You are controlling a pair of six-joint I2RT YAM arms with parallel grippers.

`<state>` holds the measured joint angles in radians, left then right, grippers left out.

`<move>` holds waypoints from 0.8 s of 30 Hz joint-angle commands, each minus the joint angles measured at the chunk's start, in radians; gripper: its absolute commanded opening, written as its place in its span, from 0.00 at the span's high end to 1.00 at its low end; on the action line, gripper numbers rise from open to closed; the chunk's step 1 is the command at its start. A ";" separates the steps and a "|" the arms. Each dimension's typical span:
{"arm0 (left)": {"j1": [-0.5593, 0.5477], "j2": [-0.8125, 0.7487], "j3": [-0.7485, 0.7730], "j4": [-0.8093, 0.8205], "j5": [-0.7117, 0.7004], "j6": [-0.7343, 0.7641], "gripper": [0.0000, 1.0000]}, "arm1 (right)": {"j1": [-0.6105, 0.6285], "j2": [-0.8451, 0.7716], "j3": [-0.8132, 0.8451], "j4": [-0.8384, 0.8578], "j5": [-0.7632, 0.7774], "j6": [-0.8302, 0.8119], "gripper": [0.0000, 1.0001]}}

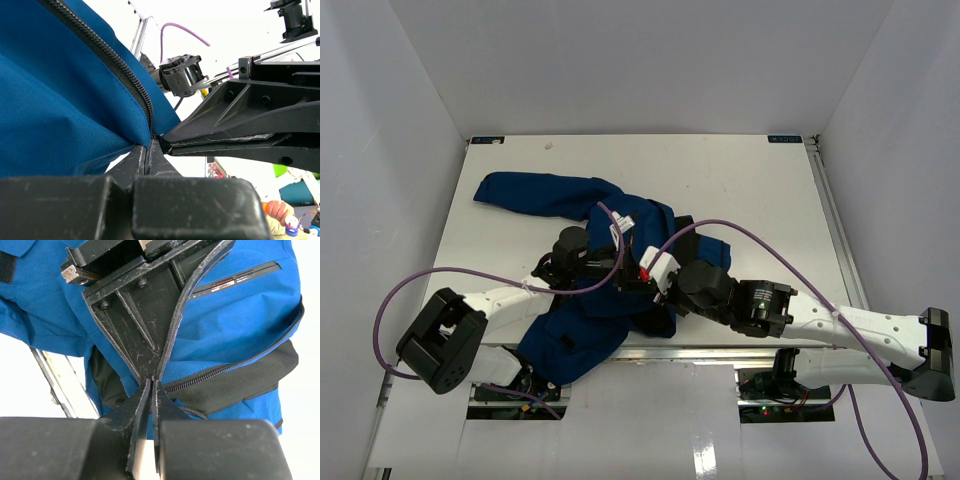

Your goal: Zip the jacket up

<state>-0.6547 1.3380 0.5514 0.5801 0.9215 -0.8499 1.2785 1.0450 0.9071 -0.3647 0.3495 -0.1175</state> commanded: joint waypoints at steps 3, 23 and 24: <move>-0.011 -0.013 0.005 0.025 0.046 -0.001 1.00 | -0.005 -0.046 0.010 0.013 0.069 -0.019 0.92; -0.011 -0.006 -0.015 0.112 0.087 -0.050 1.00 | -0.011 -0.143 -0.130 0.211 0.294 0.073 0.92; -0.011 -0.004 -0.016 0.116 0.089 -0.052 1.00 | -0.012 -0.149 -0.144 0.228 0.298 0.076 0.92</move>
<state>-0.6579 1.3384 0.5513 0.6737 0.9201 -0.8843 1.2835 0.9372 0.8075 -0.2420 0.4760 -0.0405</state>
